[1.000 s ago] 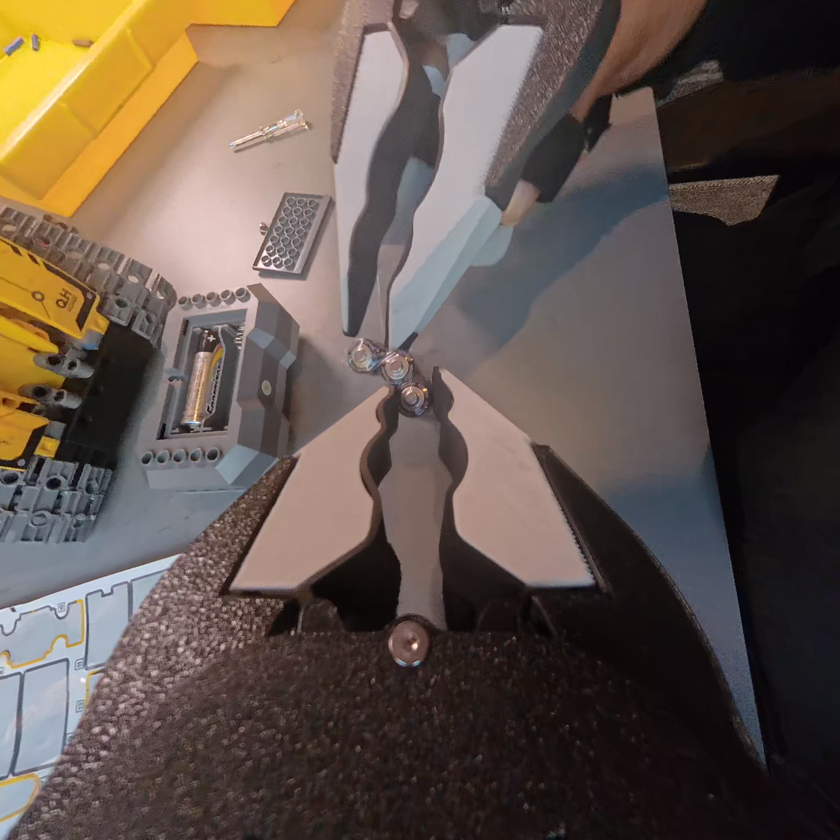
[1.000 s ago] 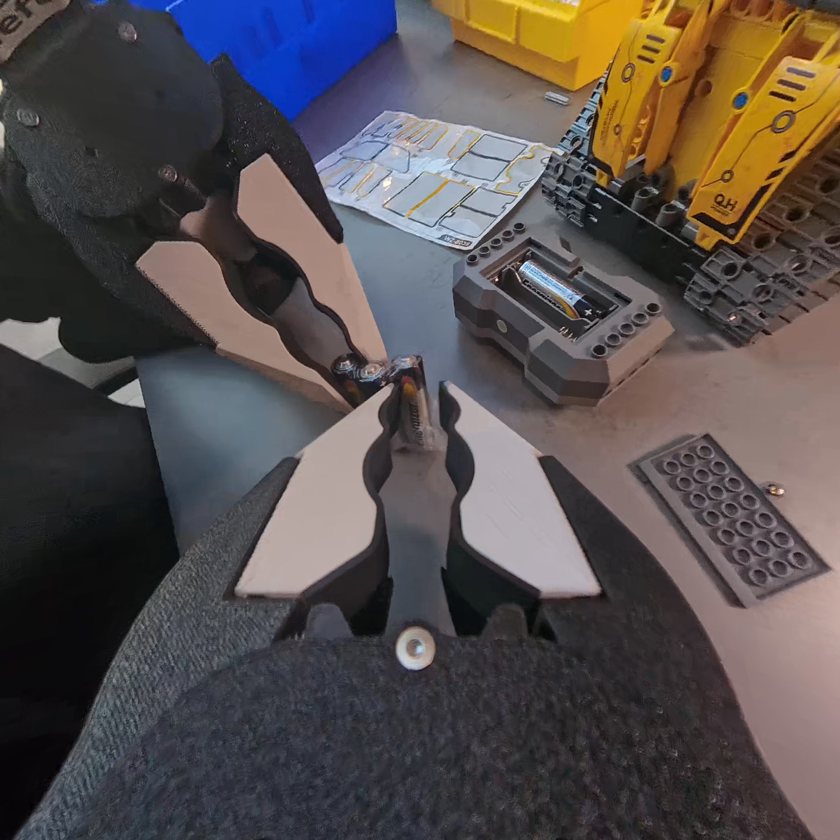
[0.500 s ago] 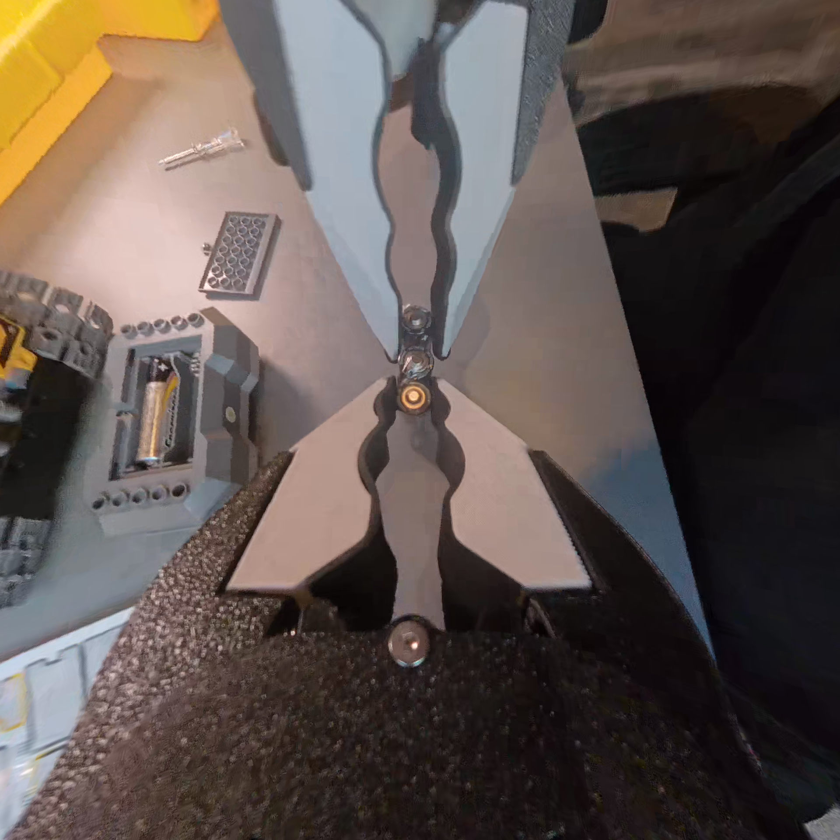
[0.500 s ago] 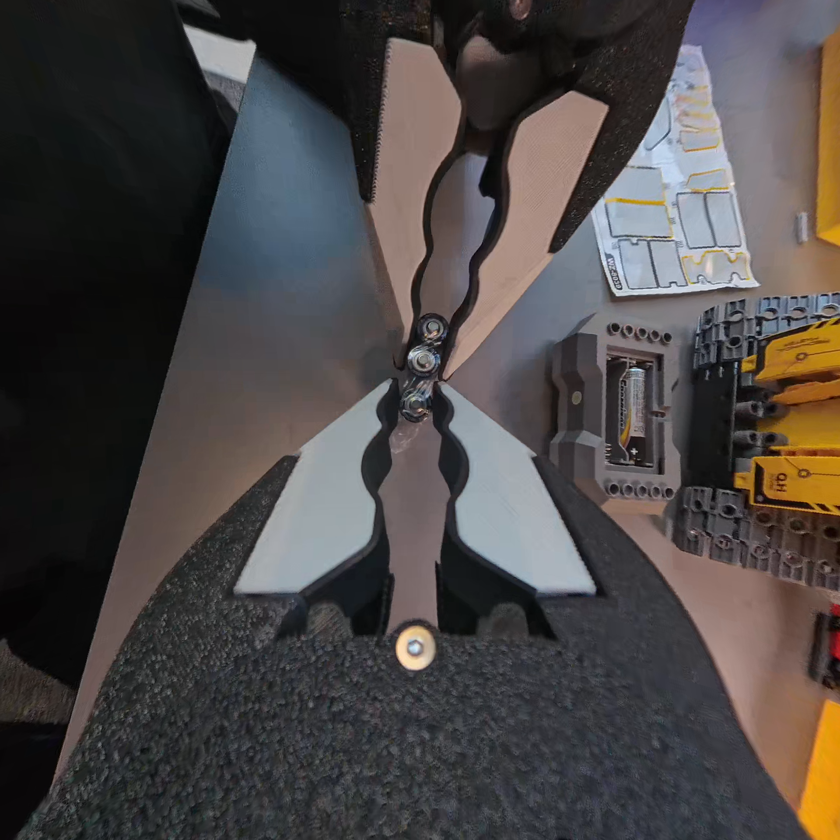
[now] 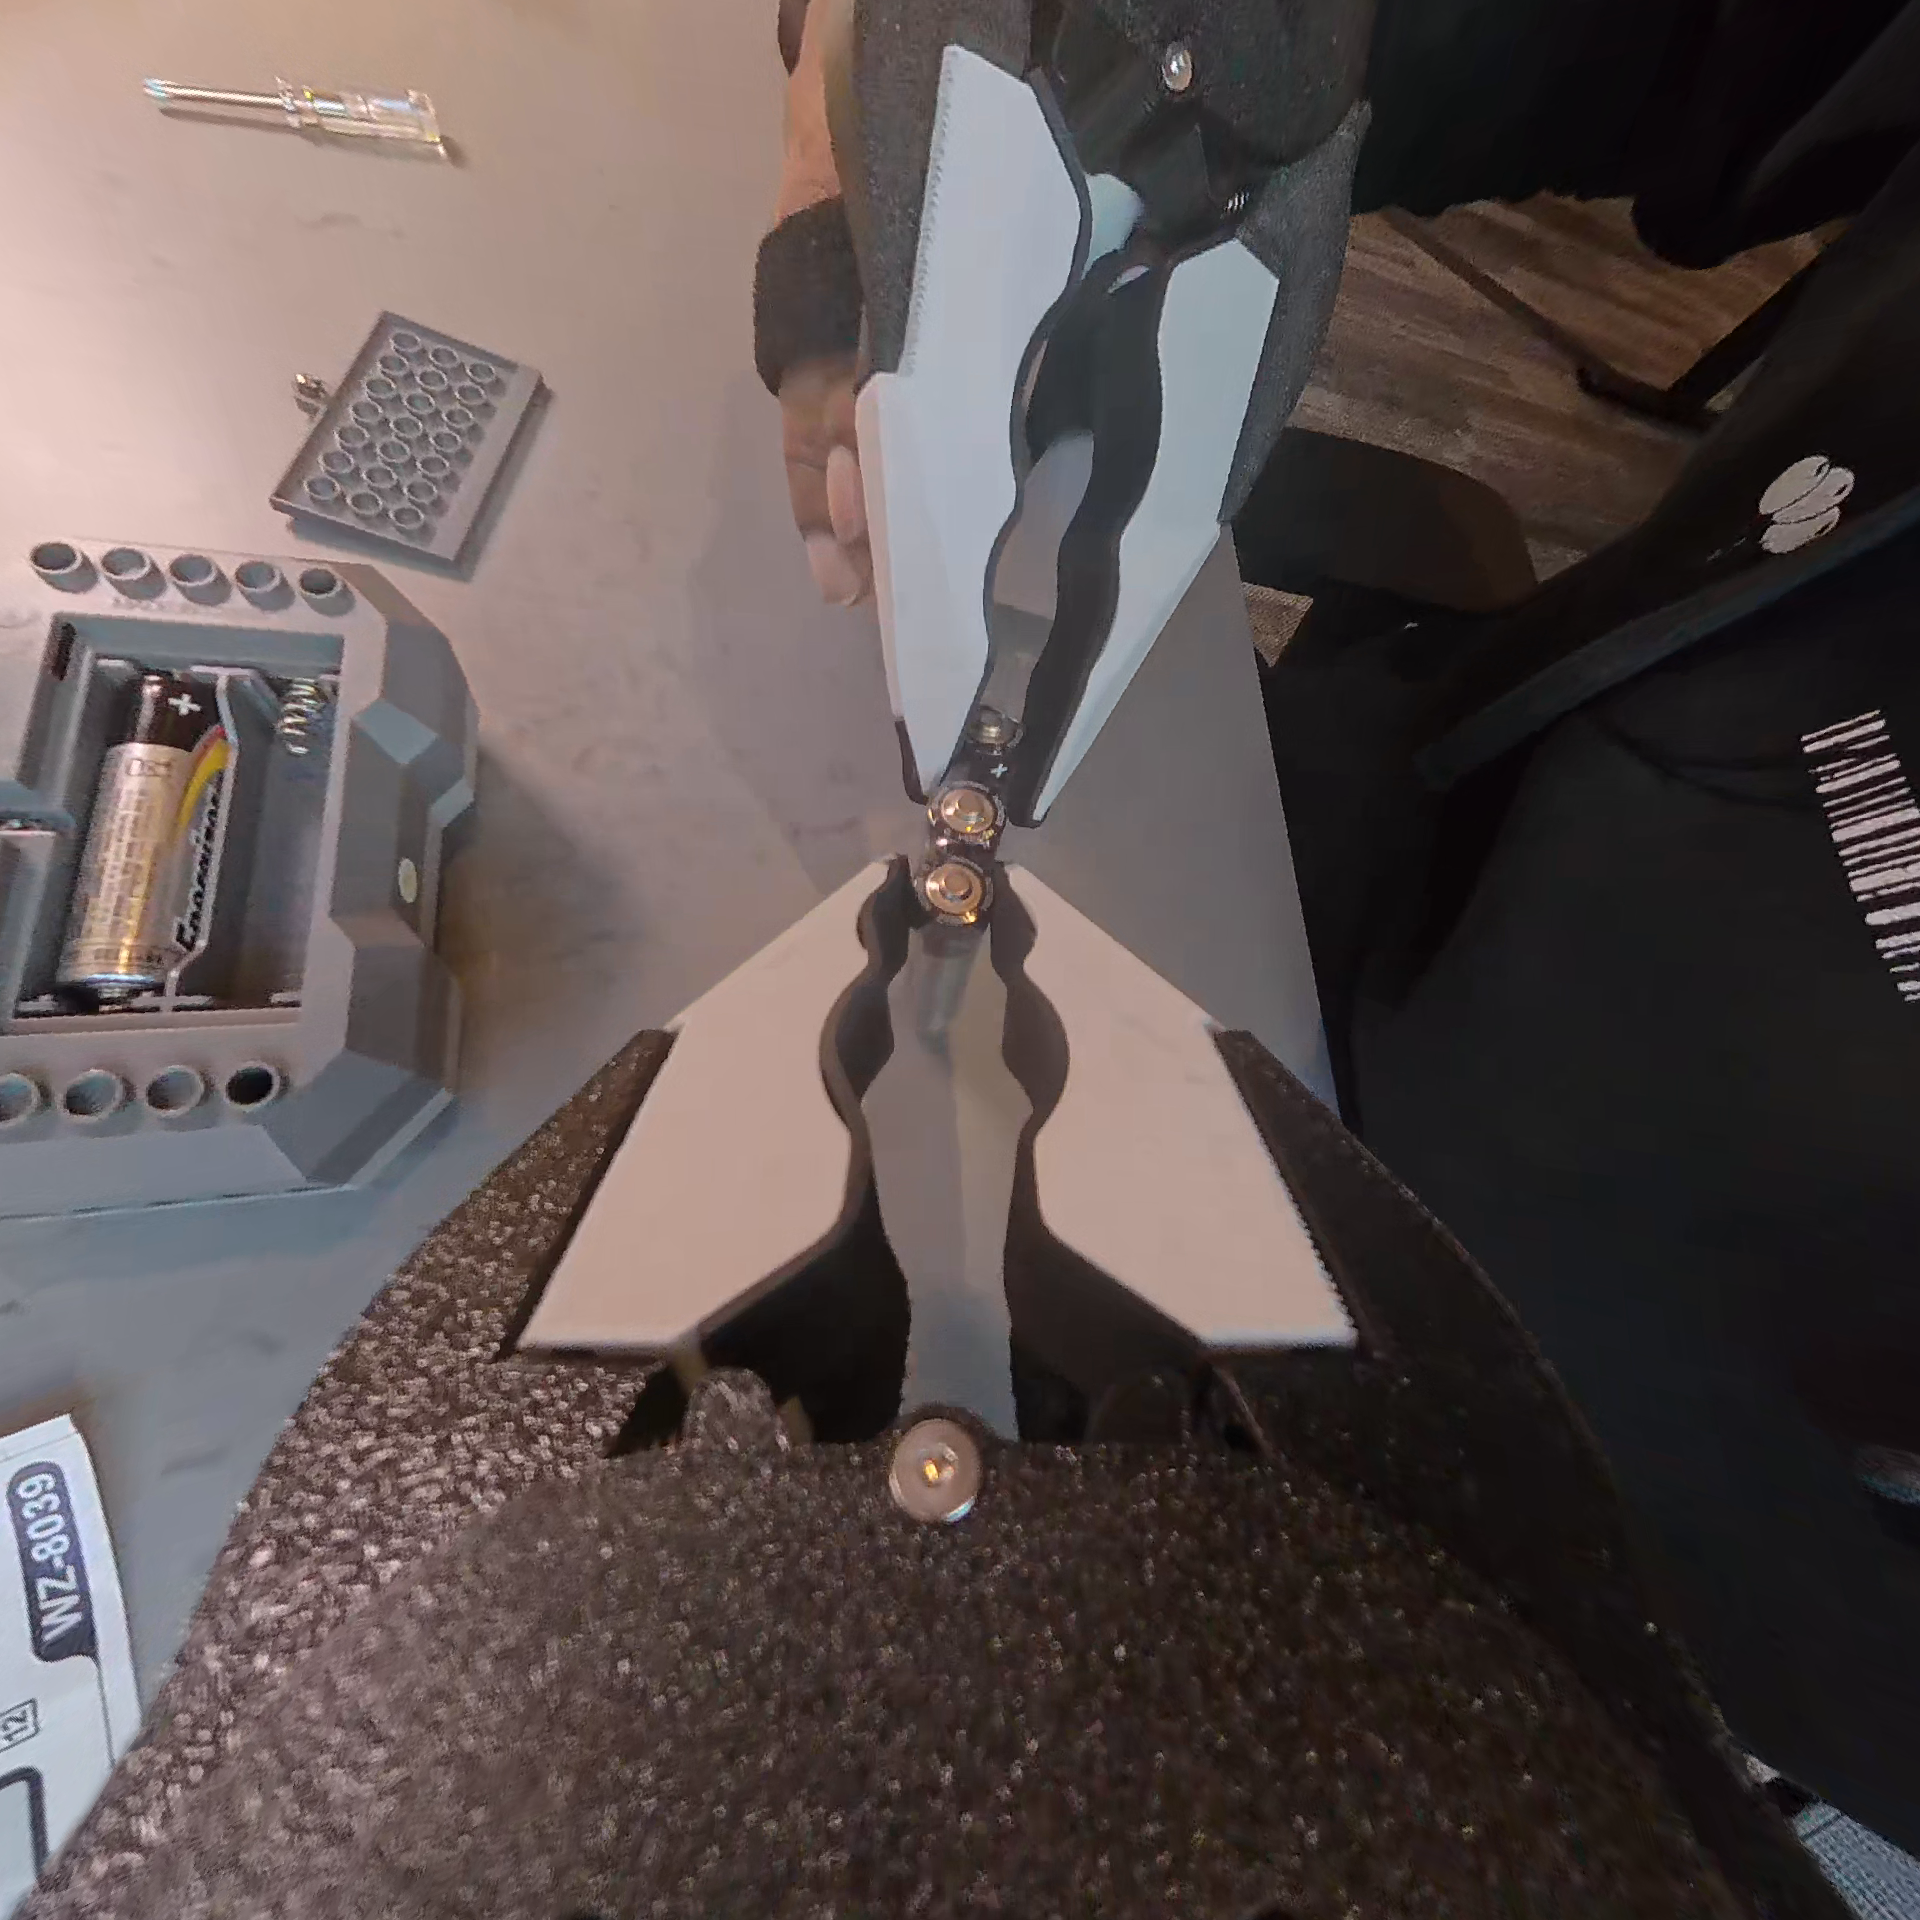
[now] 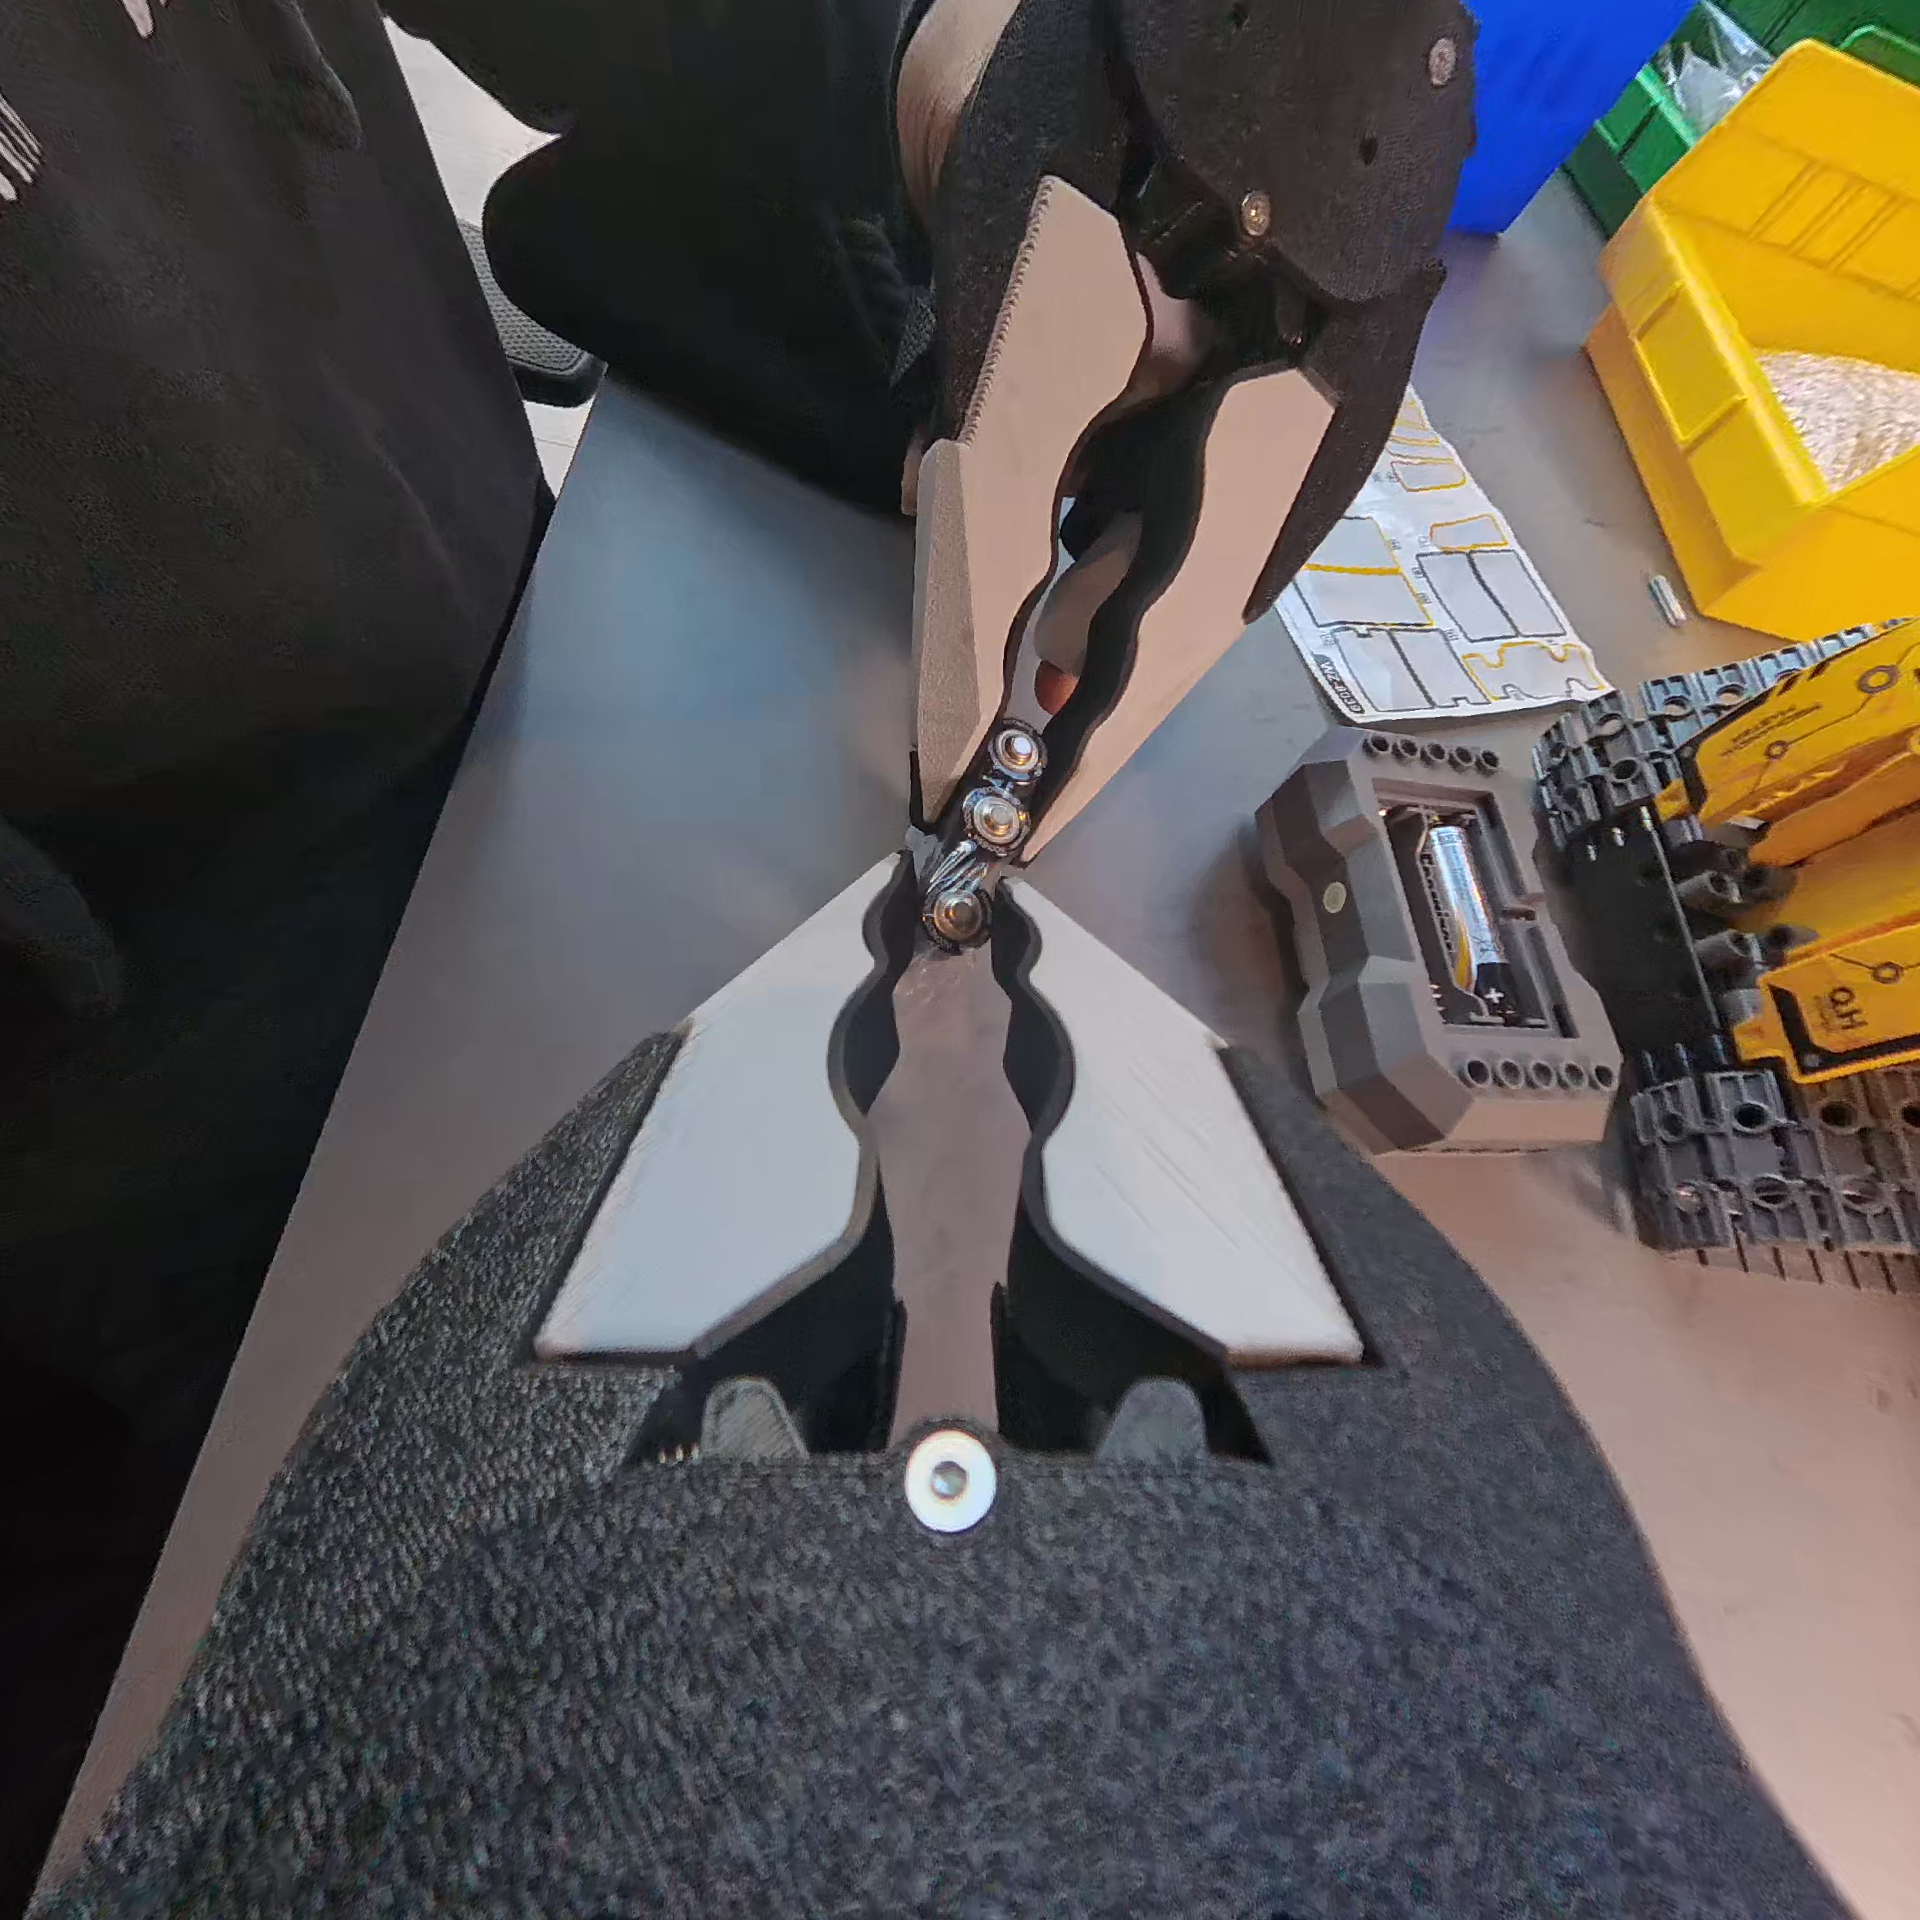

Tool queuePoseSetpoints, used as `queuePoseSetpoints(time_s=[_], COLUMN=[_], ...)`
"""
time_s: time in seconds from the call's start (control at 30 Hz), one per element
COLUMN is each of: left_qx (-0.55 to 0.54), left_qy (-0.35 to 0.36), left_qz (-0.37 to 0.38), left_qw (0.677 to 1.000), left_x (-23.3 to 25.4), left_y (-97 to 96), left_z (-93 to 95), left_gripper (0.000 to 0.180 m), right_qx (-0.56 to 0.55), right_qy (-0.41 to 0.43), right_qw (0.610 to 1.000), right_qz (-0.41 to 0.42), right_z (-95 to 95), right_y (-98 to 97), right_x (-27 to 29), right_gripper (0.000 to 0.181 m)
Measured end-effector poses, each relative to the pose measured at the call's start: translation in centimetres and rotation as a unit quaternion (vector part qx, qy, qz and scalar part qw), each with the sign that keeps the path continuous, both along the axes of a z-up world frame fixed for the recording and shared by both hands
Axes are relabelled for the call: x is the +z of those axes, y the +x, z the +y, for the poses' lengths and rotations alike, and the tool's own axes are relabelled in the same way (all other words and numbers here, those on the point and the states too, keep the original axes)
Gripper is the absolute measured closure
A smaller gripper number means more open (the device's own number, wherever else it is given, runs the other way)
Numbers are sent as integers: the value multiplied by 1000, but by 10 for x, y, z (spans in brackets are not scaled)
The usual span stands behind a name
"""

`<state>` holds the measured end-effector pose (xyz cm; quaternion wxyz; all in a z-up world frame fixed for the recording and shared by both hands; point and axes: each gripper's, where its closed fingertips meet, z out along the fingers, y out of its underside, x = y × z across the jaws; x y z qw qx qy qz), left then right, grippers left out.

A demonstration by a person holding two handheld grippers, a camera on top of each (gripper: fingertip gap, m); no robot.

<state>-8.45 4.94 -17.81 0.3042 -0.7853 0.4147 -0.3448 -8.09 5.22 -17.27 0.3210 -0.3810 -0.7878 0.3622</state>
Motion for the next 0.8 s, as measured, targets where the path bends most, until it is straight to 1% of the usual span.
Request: queuePoseSetpoints(time_s=[0.13,0.27,0.33,0.43,0.47,0.53,0.67,0.8], left_qx=[-3,-15,-22,-28,-26,-29,-26,-13], left_qy=[-10,-21,-26,-24,-22,-14,-4,1], left_qz=[9,7,1,-3,-2,0,8,2], left_qw=[1000,1000,999,999,999,999,1000,1000], left_x=[-2,-2,-2,-2,-1,-1,-1,-1], left_y=[2,7,9,11,11,11,12,13], left_z=[0,2,3,4,6,7,9,12], left_gripper=[166,166,166,166,166,166,167,166], right_qx=[14,54,73,95,112,126,162,180], right_qy=[61,176,213,222,225,236,292,328], right_qw=[998,983,974,969,965,958,934,918], right_qz=[-11,-20,-30,-54,-77,-99,-128,-133], right_z=[0,4,6,6,5,5,6,6], right_y=[1,5,8,13,18,22,26,27], right_x=[-1,0,0,-1,-5,-6,-6,-5], right_gripper=[165,163,161,160,150,147,147,154])
